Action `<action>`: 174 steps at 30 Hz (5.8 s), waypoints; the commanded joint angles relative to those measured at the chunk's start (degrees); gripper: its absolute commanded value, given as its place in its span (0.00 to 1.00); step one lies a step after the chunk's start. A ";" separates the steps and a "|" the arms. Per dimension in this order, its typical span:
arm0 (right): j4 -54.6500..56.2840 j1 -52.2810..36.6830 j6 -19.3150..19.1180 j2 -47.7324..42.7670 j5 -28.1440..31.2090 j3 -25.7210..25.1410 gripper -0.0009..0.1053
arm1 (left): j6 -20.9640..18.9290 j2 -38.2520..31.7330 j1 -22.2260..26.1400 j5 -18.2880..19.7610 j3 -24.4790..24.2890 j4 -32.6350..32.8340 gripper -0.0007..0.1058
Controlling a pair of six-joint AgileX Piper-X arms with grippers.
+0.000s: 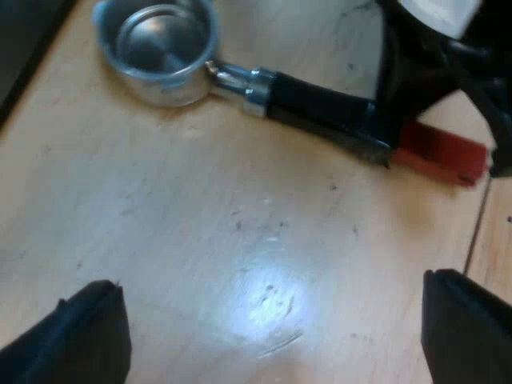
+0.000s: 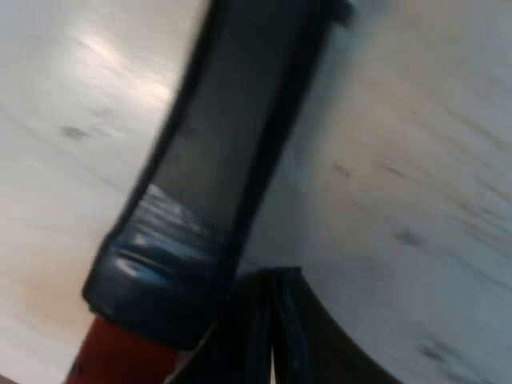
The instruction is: Put the handle in the coffee machine
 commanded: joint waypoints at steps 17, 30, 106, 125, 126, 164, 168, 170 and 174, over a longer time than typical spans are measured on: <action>-10.96 0.13 1.23 13.19 -4.01 -13.32 0.01 | 0.09 -2.52 5.40 -5.66 -0.25 5.05 0.72; -2.03 0.13 1.23 6.13 2.37 -13.36 0.01 | 0.66 -7.22 5.56 -5.66 -2.10 9.38 0.72; -4.69 -14.73 -18.52 7.48 -1.02 -13.56 0.81 | -2.15 -23.80 5.56 3.26 -0.80 10.43 0.71; -3.36 -16.06 -20.24 9.71 -2.73 -13.56 0.81 | -2.15 -23.80 5.56 3.26 -0.80 10.43 0.71; -3.25 -16.06 -20.24 9.70 -2.73 -13.56 0.78 | -2.15 -23.80 5.56 3.26 -0.80 10.43 0.71; 10.34 -15.95 -7.67 -8.79 -2.73 -13.56 0.01 | 3.31 -22.37 5.56 7.03 -0.21 5.49 0.71; 11.74 -15.95 -7.69 -10.69 -3.10 -13.56 0.01 | 5.58 -18.83 5.56 8.03 -0.24 5.86 0.71; 12.47 -15.95 -7.69 -11.39 -3.09 -13.56 0.01 | 7.75 -16.87 5.56 8.09 -0.24 5.69 0.71; 12.92 -15.95 -7.69 -12.82 -3.09 -13.56 0.01 | 9.73 -11.42 5.46 9.20 -0.24 5.72 0.71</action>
